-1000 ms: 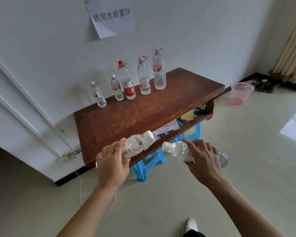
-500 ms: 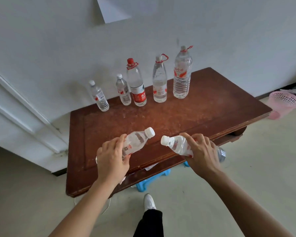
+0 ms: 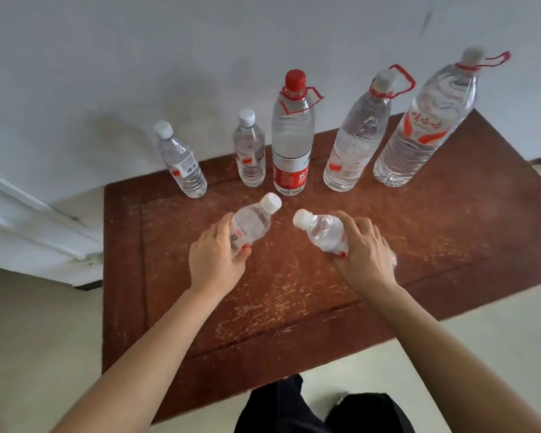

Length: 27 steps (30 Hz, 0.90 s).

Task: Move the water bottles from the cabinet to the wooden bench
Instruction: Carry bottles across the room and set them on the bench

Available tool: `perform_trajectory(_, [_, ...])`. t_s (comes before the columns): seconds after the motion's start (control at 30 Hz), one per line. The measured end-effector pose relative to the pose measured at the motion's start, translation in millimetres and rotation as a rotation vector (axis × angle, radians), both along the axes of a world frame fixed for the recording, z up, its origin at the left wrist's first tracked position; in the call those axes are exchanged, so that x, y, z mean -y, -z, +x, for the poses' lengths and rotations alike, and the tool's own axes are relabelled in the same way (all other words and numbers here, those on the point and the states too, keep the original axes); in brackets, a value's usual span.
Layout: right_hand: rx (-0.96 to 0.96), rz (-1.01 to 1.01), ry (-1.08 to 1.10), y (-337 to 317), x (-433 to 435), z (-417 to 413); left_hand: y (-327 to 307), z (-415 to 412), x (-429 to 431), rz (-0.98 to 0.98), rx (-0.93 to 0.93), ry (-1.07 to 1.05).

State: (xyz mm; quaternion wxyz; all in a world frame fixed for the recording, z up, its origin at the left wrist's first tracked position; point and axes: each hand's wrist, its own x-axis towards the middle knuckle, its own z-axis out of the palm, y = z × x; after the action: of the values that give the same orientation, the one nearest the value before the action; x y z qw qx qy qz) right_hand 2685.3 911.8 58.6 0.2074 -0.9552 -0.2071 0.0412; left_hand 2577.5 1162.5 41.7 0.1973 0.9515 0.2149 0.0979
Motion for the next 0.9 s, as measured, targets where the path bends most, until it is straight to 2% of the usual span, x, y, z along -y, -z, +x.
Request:
perform_trajectory(0.17, [-0.031, 0.271, 0.078, 9.1, -51.0, 46.0, 5.1, 52.9, -23.1, -0.17, 0.104, -0.077])
perform_trajectory(0.37, [-0.281, 0.495, 0.216, 27.7, -78.2, 64.4, 26.3, 68.4, -20.7, -0.386, 0.233, -0.203])
perform_trajectory(0.6, [-0.357, 0.456, 0.161, 29.0, -74.6, 72.2, 34.3, 65.7, -23.1, -0.442, 0.232, -0.227])
perform_trajectory(0.77, [-0.327, 0.291, 0.093, 18.6, -53.7, 62.5, 20.3, 50.5, -10.3, -0.439, 0.109, -0.259])
perform_trajectory(0.9, [-0.353, 0.16, 0.042, 15.2, -25.7, 50.5, 9.5, 18.5, 15.8, -0.289, -0.012, -0.281])
